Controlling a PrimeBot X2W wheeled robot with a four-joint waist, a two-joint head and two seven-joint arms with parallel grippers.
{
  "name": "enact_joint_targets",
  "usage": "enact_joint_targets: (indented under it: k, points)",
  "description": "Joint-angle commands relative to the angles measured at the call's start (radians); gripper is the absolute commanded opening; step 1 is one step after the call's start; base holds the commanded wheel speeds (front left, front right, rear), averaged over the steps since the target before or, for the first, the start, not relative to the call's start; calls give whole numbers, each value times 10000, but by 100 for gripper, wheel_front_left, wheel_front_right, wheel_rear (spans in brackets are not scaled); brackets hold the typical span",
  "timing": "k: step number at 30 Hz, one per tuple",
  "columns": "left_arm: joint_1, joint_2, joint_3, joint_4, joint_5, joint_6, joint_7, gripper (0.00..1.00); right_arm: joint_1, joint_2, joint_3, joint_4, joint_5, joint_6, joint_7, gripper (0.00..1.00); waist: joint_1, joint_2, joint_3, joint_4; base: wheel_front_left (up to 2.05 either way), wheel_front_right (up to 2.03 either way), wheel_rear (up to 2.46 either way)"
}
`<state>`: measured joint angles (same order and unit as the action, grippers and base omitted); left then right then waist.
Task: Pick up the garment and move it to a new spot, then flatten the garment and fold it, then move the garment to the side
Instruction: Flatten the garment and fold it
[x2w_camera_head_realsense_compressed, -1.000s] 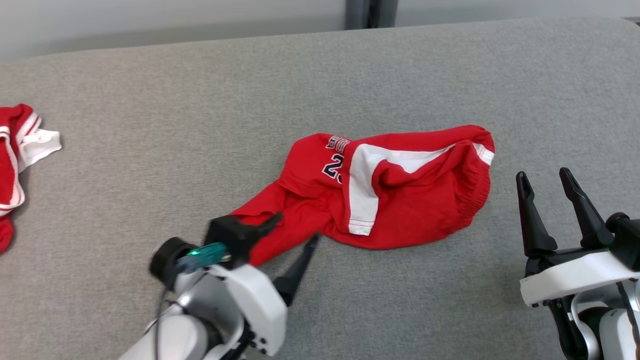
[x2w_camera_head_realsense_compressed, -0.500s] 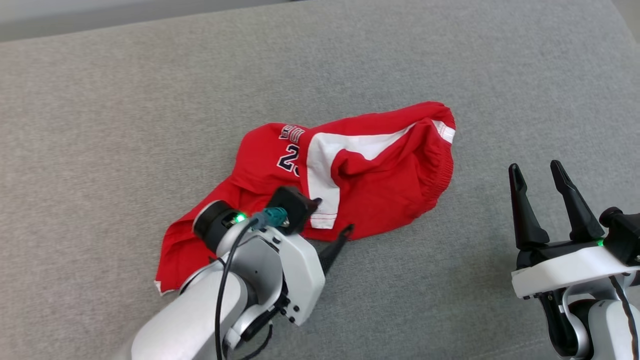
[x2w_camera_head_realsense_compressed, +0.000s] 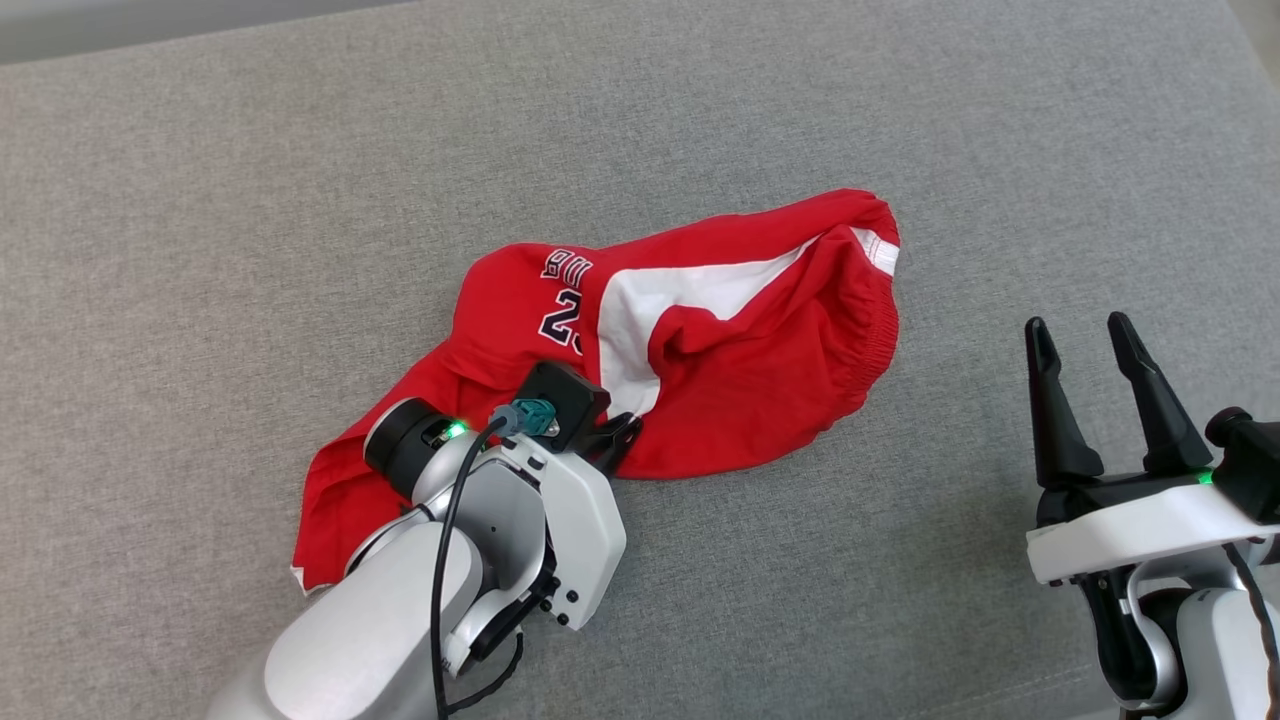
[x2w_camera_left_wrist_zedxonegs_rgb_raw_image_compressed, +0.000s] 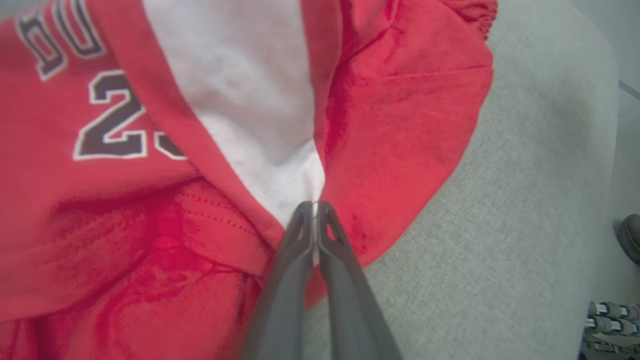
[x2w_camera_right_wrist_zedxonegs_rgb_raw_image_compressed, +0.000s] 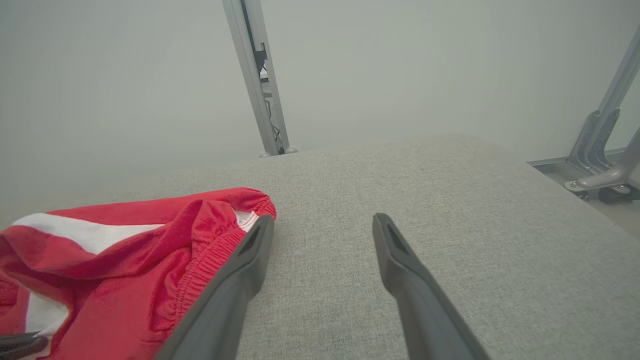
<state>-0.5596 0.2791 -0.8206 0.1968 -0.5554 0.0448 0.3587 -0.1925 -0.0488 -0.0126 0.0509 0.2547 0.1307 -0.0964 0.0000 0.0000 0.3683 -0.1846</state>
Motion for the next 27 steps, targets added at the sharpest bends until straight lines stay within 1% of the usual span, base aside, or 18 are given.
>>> enact_joint_targets:
  k: [1, 6, 9, 14, 16, 18, 19, 20, 22, 27]
  points:
    - [-182, 75, 11, 22, 99, -18, -110, 0, -108, -39, -62, 22, 4, 1, -70, 100, 0, 0, -6, 37, 0, 0, 0]
    - [-263, 99, -45, 44, 191, -54, -287, 0, -452, -36, -175, 176, -133, 1, 20, 100, 0, 0, -45, 183, 0, 0, 0]
    - [-264, 68, -19, 46, 264, 16, -560, 0, -658, -39, -145, 300, -162, 1, 102, 100, 0, 0, -87, 260, 0, 0, 0]
    - [-281, 33, -22, -79, 308, 59, -793, 0, -1196, -75, 101, 1022, -10, 1, 389, 100, 0, 0, -113, 427, 0, 0, 0]
    - [-316, 38, -39, -112, 334, 62, -838, 0, -1525, -146, 262, 1484, 278, 1, 482, 100, 0, 0, -91, 506, 0, 0, 0]
    - [-384, -4, -85, -151, 362, 68, -862, 0, -2024, -290, 490, 2352, 842, 2, 592, 100, 0, 0, -25, 648, 0, 0, 0]
    - [-384, -4, -85, -151, 362, 68, -862, 0, -2024, -290, 490, 2352, 842, 2, 592, 100, 0, 0, -25, 648, 0, 0, 0]
    - [-389, -6, -92, -152, 366, 77, -877, 0, -2212, -385, 592, 2645, 976, 1, 607, 100, 0, 0, 2, 681, 0, 0, 0]
    - [-387, 29, -107, -99, 338, 76, -861, 0, -2914, -477, 1022, 3734, 2112, 1, 714, 100, 0, 0, 133, 809, 0, 0, 0]
    - [-436, 38, -122, -50, 323, 72, -915, 0, -3574, -692, 1635, 4693, 3220, 1, 693, 100, 0, 0, 269, 957, 0, 0, 0]
